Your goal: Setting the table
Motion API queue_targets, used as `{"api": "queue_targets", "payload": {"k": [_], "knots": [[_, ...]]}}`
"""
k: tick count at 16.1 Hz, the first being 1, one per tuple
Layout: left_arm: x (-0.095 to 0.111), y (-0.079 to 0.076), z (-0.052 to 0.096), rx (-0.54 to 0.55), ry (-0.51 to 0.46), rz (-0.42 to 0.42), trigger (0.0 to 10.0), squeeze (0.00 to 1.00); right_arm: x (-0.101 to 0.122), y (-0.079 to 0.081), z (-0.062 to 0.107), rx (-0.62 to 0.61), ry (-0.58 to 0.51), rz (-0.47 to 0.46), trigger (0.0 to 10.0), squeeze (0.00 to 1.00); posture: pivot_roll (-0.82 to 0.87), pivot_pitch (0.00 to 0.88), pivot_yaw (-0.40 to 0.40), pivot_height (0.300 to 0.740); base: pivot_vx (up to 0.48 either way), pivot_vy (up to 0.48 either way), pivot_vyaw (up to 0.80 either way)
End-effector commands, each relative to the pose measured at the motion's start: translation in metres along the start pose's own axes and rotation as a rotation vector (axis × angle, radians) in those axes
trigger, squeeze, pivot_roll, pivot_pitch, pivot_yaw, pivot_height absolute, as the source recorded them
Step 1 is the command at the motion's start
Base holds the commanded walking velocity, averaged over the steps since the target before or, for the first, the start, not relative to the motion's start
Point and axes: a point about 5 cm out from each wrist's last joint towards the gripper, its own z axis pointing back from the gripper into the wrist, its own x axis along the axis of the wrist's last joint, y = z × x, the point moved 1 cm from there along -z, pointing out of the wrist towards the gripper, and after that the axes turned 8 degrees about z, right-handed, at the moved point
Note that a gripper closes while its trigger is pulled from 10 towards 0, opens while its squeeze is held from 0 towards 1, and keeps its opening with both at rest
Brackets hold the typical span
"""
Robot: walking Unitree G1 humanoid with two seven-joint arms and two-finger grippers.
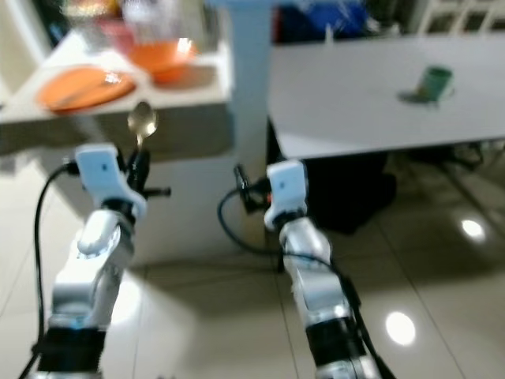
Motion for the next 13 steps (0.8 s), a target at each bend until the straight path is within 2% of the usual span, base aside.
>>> {"api": "queue_targets", "payload": {"k": [1, 4, 5, 13], "knots": [[0.005, -0.009, -0.002, -0.028, -0.024, -0.005, 0.0, 0.00, -0.001, -0.008, 0.002, -0.025, 0.004, 0.019, 10.0, 0.00, -0.13, 0.000, 0.068, 0.740, 0.277, -0.386, 0.00], [0.005, -0.016, -0.002, -0.050, -0.029, -0.047, 0.0, 0.00, 0.000, -0.009, 0.002, -0.037, -0.005, 0.010, 10.0, 0.00, -0.13, 0.000, 0.069, 0.740, 0.268, -0.395, 0.73], [0.006, -0.020, -0.001, -0.067, -0.041, -0.079, 0.0, 0.00, 0.000, -0.008, 0.002, -0.035, -0.005, 0.007, 10.0, 0.00, -0.14, 0.000, 0.071, 0.740, 0.000, -0.424, 0.00], [0.004, -0.024, -0.004, -0.113, -0.026, -0.093, 0.0, 0.00, -0.001, -0.006, 0.001, -0.033, -0.008, 0.008, 10.0, 0.00, -0.14, 0.000, 0.077, 0.740, 0.000, -0.446, 0.00]]}}
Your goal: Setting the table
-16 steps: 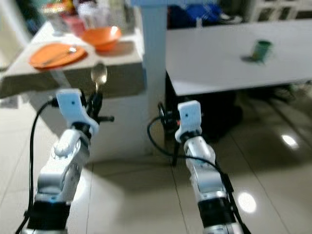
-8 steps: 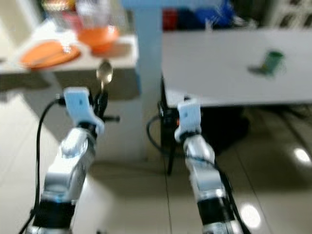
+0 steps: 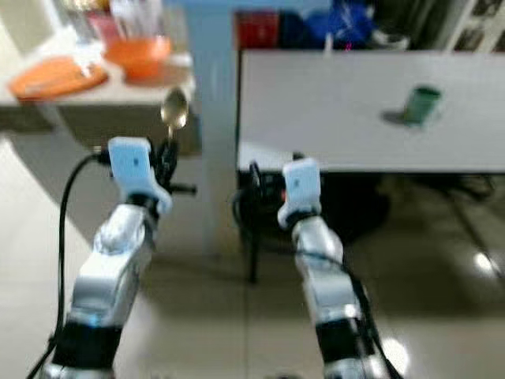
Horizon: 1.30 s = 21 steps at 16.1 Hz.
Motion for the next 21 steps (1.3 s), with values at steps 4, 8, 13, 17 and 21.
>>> {"api": "queue_targets", "payload": {"k": [4, 8, 13, 17, 21], "knots": [[0.005, 0.000, -0.006, -0.012, -0.013, -0.003, 0.0, 0.00, 0.003, 0.003, 0.000, 0.007, -0.011, 0.008, 10.0, 0.00, -0.14, 0.000, 0.081, 0.740, 0.126, -0.428, 0.00], [0.005, 0.005, -0.007, 0.020, -0.017, -0.015, 0.0, 0.00, 0.002, 0.003, 0.001, 0.009, -0.010, 0.008, 10.0, 0.00, -0.14, 0.000, 0.082, 0.740, 0.287, -0.382, 0.00], [0.005, 0.012, -0.009, 0.069, -0.017, -0.029, 0.0, 0.00, 0.002, 0.003, 0.001, 0.013, -0.008, 0.008, 10.0, 0.00, -0.15, 0.000, 0.081, 0.740, 0.306, -0.365, 0.00], [0.006, 0.010, -0.010, 0.068, -0.023, -0.041, 0.0, 0.00, 0.002, 0.004, 0.002, 0.017, -0.009, 0.004, 10.0, 0.00, -0.15, 0.000, 0.083, 0.740, 0.308, -0.364, 0.00], [0.007, 0.004, -0.010, 0.042, -0.031, -0.040, 0.0, 0.00, 0.001, 0.005, 0.002, 0.022, -0.008, 0.003, 10.0, 0.00, -0.15, 0.000, 0.084, 0.740, 0.287, -0.381, 0.00]]}}
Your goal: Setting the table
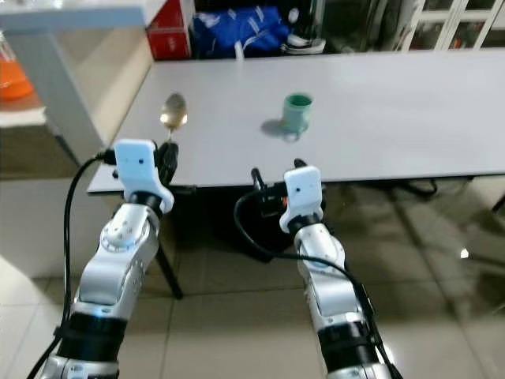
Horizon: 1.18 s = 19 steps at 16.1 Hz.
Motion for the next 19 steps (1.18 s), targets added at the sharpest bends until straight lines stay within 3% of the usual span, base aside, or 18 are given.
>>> {"api": "queue_targets", "payload": {"k": [1, 15, 19], "knots": [[0.0015, 0.0078, 0.0006, 0.016, -0.008, -0.015, 0.0, 0.00, 0.0043, 0.0099, -0.0037, 0.029, -0.015, -0.010, 10.0, 0.00, -0.15, 0.000, 0.087, 0.740, 0.274, -0.394, 0.00], [0.0027, 0.0080, -0.0035, -0.003, -0.020, -0.001, 0.0, 0.00, 0.0035, 0.0110, -0.0032, 0.039, -0.014, -0.004, 10.0, 0.00, -0.15, 0.000, 0.086, 0.740, 0.311, -0.359, 0.00], [0.0048, 0.0080, -0.0038, -0.007, -0.034, 0.009, 0.0, 0.00, 0.0030, 0.0113, -0.0028, 0.042, -0.010, -0.003, 10.0, 0.00, -0.15, 0.000, 0.085, 0.740, 0.090, 0.000, 0.00]]}}
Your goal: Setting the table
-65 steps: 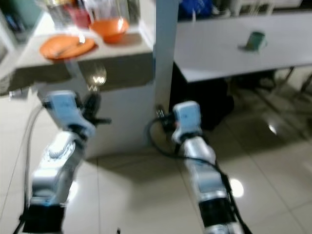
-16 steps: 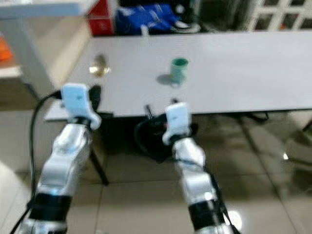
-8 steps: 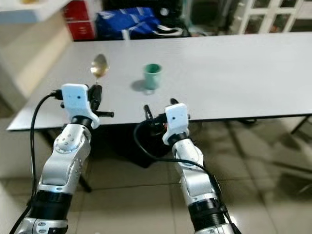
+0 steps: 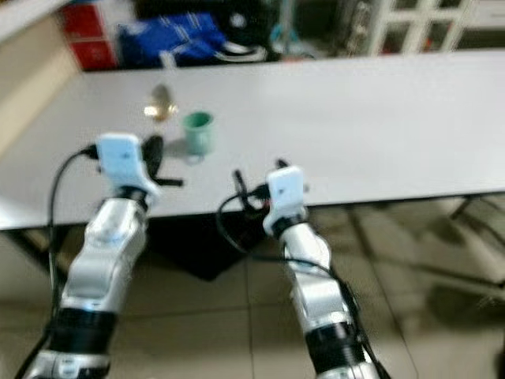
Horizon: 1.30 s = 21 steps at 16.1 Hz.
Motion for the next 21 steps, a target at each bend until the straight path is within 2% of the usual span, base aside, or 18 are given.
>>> {"api": "queue_targets", "payload": {"k": [1, 7, 15, 21], "knots": [[0.0038, -0.0086, -0.0018, -0.034, -0.018, 0.012, 0.0, 0.00, 0.0003, -0.0064, 0.0000, -0.015, 0.003, 0.013, 10.0, 0.00, -0.16, 0.000, 0.086, 0.740, 0.000, 0.000, 0.00], [0.0033, -0.0090, -0.0024, -0.043, -0.014, 0.019, 0.0, 0.00, 0.0006, -0.0054, -0.0002, -0.014, 0.002, 0.011, 10.0, 0.00, -0.15, 0.000, 0.088, 0.740, 0.000, 0.000, 0.00], [0.0037, -0.0072, -0.0059, -0.051, -0.005, 0.003, 0.0, 0.00, 0.0006, -0.0040, 0.0010, -0.013, 0.004, 0.008, 10.0, 0.00, -0.16, 0.000, 0.093, 0.740, 0.000, 0.480, 0.00], [0.0061, -0.0067, -0.0075, -0.046, -0.016, -0.005, 0.0, 0.00, 0.0001, -0.0040, 0.0015, -0.014, 0.007, 0.008, 10.0, 0.00, -0.16, 0.000, 0.093, 0.740, 0.000, 0.000, 0.00]]}}
